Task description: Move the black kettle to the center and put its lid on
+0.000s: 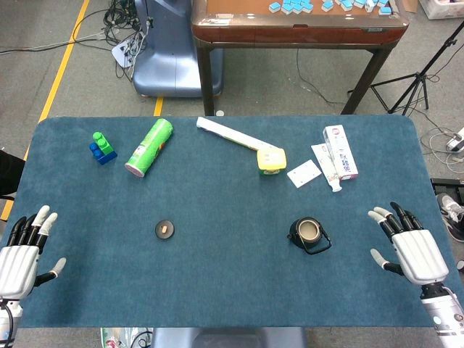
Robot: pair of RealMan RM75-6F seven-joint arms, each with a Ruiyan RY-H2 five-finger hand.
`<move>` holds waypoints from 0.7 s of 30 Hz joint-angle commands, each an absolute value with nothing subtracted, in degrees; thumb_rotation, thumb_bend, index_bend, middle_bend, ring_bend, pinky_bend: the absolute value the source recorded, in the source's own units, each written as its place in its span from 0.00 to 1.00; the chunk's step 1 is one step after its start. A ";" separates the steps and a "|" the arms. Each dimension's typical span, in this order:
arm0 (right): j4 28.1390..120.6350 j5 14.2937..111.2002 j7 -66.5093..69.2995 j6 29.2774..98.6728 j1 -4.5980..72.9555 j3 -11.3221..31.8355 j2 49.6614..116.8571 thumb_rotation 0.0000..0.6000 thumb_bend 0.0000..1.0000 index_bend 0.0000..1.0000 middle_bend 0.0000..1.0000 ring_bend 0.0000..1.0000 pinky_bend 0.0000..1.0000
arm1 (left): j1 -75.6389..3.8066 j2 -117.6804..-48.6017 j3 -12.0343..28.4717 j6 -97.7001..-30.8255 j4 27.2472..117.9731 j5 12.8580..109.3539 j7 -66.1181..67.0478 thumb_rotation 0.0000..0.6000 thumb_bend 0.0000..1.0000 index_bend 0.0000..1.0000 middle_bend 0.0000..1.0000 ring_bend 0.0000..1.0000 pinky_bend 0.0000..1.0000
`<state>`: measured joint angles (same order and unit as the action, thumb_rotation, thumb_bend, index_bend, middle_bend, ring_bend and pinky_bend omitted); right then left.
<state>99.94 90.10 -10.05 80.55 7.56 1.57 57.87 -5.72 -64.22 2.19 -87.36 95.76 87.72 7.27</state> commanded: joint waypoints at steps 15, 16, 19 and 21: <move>99.93 93.64 -11.01 81.48 7.19 -0.03 58.17 1.00 0.24 0.28 0.22 0.07 0.16 | -6.16 -64.40 2.50 -86.65 95.68 87.67 7.35 1.00 0.25 0.02 0.00 0.00 0.00; 99.54 93.78 -11.13 81.62 7.18 -0.03 58.55 1.00 0.23 0.29 0.22 0.07 0.16 | -6.19 -64.39 2.49 -86.59 95.70 87.68 7.36 1.00 0.25 0.02 0.00 0.00 0.00; 98.01 94.25 -11.83 81.90 7.22 0.01 59.96 1.00 0.15 0.41 0.25 0.07 0.16 | -6.16 -64.33 2.48 -86.64 95.80 87.76 7.40 1.00 0.25 0.02 0.00 0.00 0.00; 96.81 94.19 -12.98 81.83 7.28 0.09 61.13 1.00 0.12 0.44 0.26 0.07 0.16 | -6.05 -64.25 2.44 -86.75 95.89 87.74 7.27 1.00 0.25 0.02 0.00 0.00 0.00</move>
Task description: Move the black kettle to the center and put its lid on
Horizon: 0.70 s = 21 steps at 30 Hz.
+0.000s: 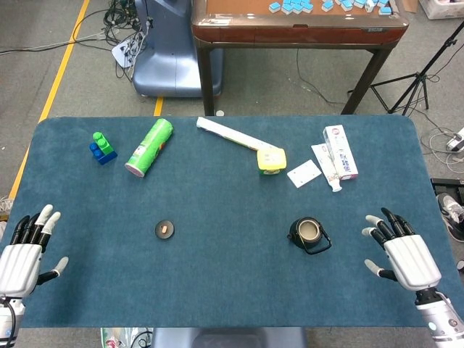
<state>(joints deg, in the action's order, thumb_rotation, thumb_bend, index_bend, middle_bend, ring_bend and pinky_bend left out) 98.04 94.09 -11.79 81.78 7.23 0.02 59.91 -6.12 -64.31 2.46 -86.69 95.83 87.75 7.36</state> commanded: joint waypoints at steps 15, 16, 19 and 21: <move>90.68 92.14 -17.98 75.83 10.45 0.46 68.59 1.00 0.11 0.44 0.26 0.07 0.16 | -5.44 -63.65 2.27 -87.50 95.99 88.08 5.64 1.00 0.25 0.02 0.00 0.00 0.00; 90.31 92.08 -18.28 75.47 10.72 0.50 69.11 1.00 0.11 0.44 0.26 0.07 0.16 | -5.41 -63.66 2.27 -87.53 95.93 88.11 5.58 1.00 0.25 0.02 0.00 0.00 0.00; 89.23 91.75 -19.18 74.11 11.77 0.78 70.79 1.00 0.11 0.44 0.26 0.07 0.16 | -5.33 -63.58 2.22 -87.54 95.86 88.10 5.21 1.00 0.25 0.02 0.00 0.00 0.00; 88.45 91.14 -19.60 72.91 12.63 1.15 71.98 1.00 0.11 0.44 0.26 0.07 0.16 | -5.27 -63.46 2.27 -87.59 95.82 88.04 4.84 1.00 0.25 0.02 0.00 0.00 0.00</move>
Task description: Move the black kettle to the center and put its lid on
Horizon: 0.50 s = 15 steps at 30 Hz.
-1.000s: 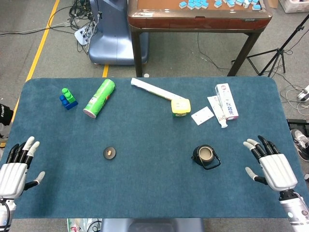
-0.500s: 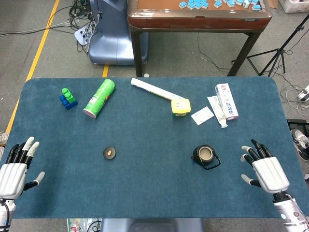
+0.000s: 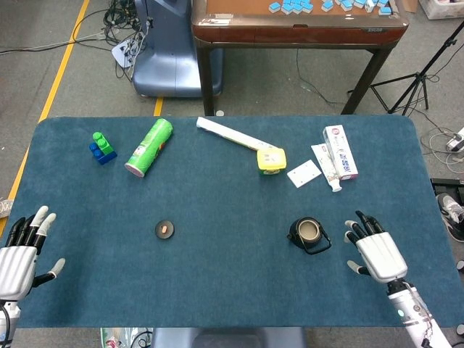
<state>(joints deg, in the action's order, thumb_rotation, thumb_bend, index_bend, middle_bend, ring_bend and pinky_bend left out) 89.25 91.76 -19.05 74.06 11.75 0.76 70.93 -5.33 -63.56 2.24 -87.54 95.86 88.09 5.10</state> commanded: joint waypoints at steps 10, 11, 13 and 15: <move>85.47 89.04 -21.04 68.50 16.56 2.61 76.97 1.00 0.15 0.44 0.26 0.07 0.16 | -4.77 -63.10 2.31 -87.95 95.15 87.65 3.36 1.00 0.25 0.02 0.00 0.00 0.00; 85.26 88.97 -21.12 68.30 16.86 2.71 77.38 1.00 0.15 0.44 0.26 0.07 0.16 | -4.76 -63.10 2.34 -87.99 95.11 87.65 3.27 1.00 0.25 0.02 0.00 0.00 0.00; 84.82 88.84 -21.52 67.75 17.50 2.77 78.18 1.00 0.16 0.44 0.26 0.07 0.16 | -4.71 -63.11 2.35 -88.07 95.01 87.70 3.08 1.00 0.25 0.02 0.00 0.00 0.00; 84.43 88.54 -22.09 67.23 18.05 2.86 78.88 1.00 0.18 0.44 0.26 0.07 0.16 | -4.69 -63.09 2.34 -88.04 94.94 87.71 2.94 1.00 0.25 0.02 0.00 0.00 0.00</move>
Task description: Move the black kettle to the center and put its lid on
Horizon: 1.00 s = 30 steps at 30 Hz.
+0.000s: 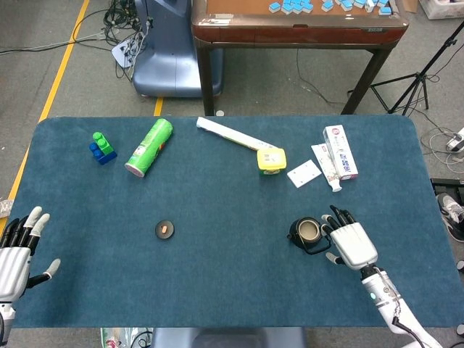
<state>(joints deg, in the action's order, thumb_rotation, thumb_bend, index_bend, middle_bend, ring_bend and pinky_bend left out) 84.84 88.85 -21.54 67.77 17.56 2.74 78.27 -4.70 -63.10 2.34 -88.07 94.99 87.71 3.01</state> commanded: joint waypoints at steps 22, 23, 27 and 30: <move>83.13 87.27 -17.11 65.41 22.31 4.01 80.98 1.00 0.47 0.68 0.37 0.11 0.16 | -4.33 -62.46 2.22 -88.12 95.78 87.88 2.60 1.00 0.25 0.02 0.00 0.00 0.00; 83.26 87.02 -16.77 65.29 22.56 4.24 81.00 1.00 0.47 0.69 0.38 0.12 0.16 | -4.37 -62.41 2.25 -88.04 95.86 87.84 2.61 1.00 0.25 0.02 0.00 0.00 0.00; 83.82 86.64 -15.11 65.37 23.50 5.19 81.34 1.00 0.48 0.71 0.39 0.13 0.16 | -4.45 -62.19 2.25 -87.91 96.10 87.92 2.87 1.00 0.25 0.02 0.00 0.00 0.00; 84.37 86.05 -13.82 64.87 24.46 5.99 81.74 1.00 0.49 0.72 0.40 0.14 0.16 | -4.44 -62.03 2.29 -87.94 96.38 87.93 3.03 1.00 0.25 0.02 0.00 0.00 0.00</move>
